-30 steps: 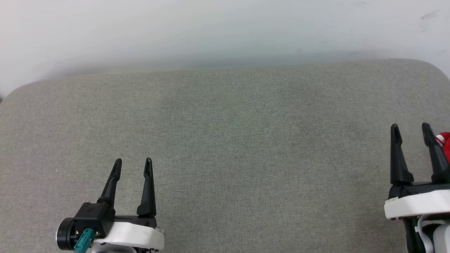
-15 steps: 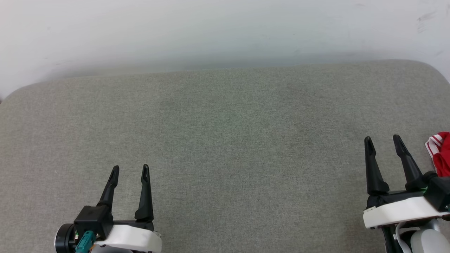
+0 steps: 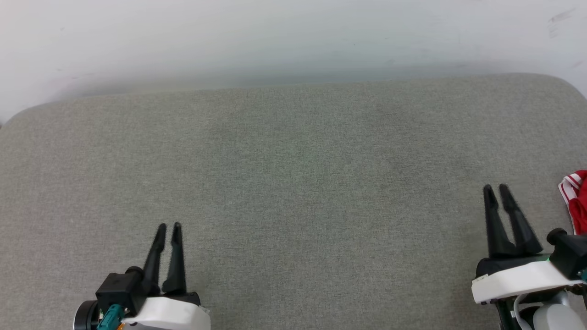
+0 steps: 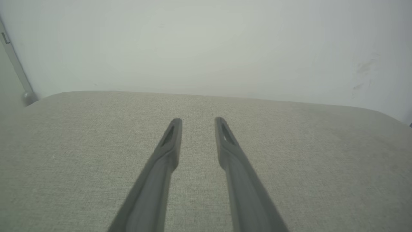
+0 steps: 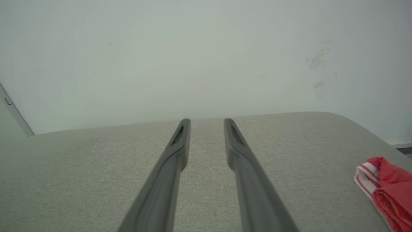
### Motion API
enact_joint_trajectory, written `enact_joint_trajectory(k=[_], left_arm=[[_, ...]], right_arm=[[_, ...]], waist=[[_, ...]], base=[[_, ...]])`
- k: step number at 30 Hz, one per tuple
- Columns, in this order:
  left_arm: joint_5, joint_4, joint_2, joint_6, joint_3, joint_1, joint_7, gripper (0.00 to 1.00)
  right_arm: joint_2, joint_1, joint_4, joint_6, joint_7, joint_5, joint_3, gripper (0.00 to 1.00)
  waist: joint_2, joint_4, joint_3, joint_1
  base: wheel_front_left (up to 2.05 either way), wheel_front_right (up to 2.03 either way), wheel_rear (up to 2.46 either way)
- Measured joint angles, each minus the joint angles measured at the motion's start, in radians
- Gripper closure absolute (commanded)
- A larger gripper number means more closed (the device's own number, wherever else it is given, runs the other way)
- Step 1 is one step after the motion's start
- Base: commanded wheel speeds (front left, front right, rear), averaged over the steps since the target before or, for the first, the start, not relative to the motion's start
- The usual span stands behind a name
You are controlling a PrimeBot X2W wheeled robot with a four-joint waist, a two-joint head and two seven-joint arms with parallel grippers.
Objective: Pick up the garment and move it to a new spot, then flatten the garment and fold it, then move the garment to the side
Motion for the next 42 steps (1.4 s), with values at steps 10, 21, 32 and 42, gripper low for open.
enact_joint_trajectory(k=[10,21,32,42], left_arm=[[-0.189,0.028,0.003,-0.011,0.002,0.001,0.039,1.0],[-0.388,0.06,0.011,-0.023,0.009,-0.021,0.079,1.0],[-0.562,0.085,0.016,-0.039,0.019,-0.038,0.118,1.0],[-0.701,0.101,0.019,-0.047,0.027,-0.05,0.149,1.0]], right_arm=[[0.006,0.007,0.021,0.0,0.046,0.171,-0.009,1.0],[0.016,0.006,0.037,0.0,0.092,0.355,-0.021,1.0],[0.023,0.005,0.049,0.0,0.135,0.517,-0.033,1.0],[0.031,0.004,0.061,0.0,0.17,0.647,-0.044,1.0]], waist=[[0.0,0.002,-0.007,0.0],[0.0,0.004,-0.015,0.0],[0.0,0.006,-0.023,0.0],[0.0,0.008,-0.03,0.0]], base=[[0.0,0.0,0.0],[0.0,0.0,0.0],[0.0,0.0,0.0],[0.0,0.0,0.0]])
